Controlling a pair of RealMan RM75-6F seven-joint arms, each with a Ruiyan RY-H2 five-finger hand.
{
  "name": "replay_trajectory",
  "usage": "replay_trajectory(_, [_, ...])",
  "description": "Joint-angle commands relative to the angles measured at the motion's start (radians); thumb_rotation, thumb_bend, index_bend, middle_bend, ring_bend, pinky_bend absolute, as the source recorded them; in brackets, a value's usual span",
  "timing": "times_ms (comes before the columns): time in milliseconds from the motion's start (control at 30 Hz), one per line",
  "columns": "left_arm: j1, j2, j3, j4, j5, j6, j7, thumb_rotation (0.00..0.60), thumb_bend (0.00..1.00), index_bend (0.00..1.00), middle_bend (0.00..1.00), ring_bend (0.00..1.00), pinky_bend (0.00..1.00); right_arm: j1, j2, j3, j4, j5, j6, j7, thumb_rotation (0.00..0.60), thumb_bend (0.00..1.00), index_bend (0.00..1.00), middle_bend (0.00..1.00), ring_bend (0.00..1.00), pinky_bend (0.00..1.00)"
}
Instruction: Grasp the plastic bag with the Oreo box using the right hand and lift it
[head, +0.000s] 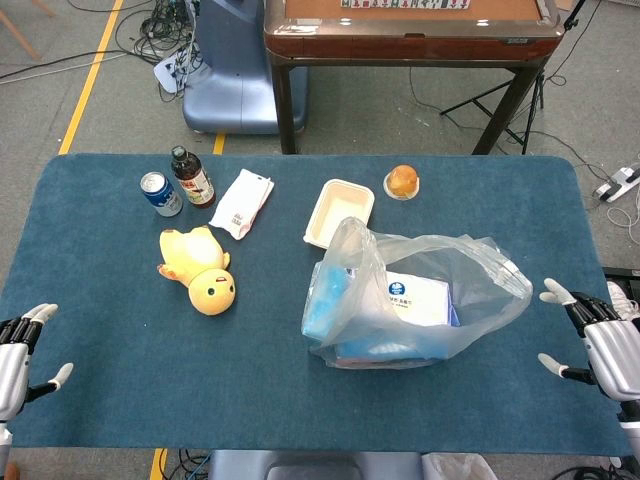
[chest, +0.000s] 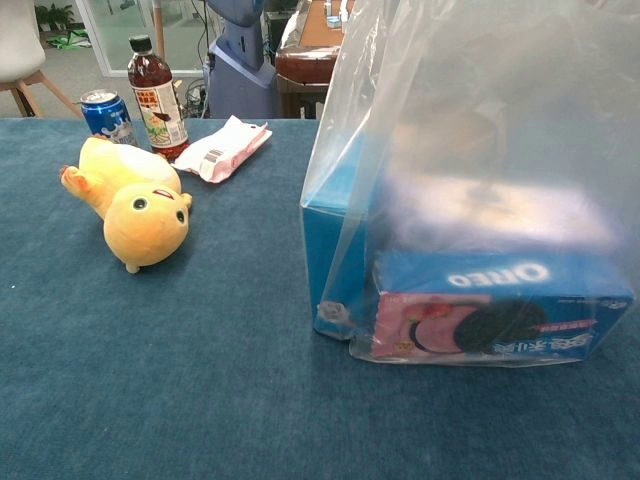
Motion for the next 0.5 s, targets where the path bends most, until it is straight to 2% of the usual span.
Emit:
replay_trajectory(33, [-0.001, 0.002, 0.001, -0.002, -0.002, -0.004, 0.000, 0.600, 0.18, 0.17, 0.17, 0.18, 0.14, -0.001, 0.001, -0.003, -0.002, -0.005, 0.001, 0.003, 0.600, 0.10, 0.08, 0.27, 0.16, 0.22])
replay_trajectory(133, [-0.003, 0.007, 0.004, -0.006, -0.003, -0.013, 0.000, 0.600, 0.18, 0.16, 0.17, 0.18, 0.14, -0.002, 0.002, -0.006, -0.002, -0.017, 0.009, 0.009, 0.600, 0.10, 0.08, 0.27, 0.15, 0.22])
replay_trajectory(300, [0.000, 0.011, 0.005, -0.010, -0.001, -0.011, -0.008, 0.600, 0.18, 0.17, 0.17, 0.18, 0.14, -0.001, 0.020, -0.006, -0.007, -0.065, 0.052, 0.088, 0.600, 0.10, 0.08, 0.27, 0.15, 0.22])
replay_trajectory(500, [0.006, 0.016, 0.006, -0.015, 0.007, 0.001, -0.016, 0.600, 0.18, 0.17, 0.17, 0.18, 0.14, 0.019, 0.069, 0.018, -0.010, -0.092, 0.084, 0.161, 0.600, 0.07, 0.08, 0.28, 0.18, 0.23])
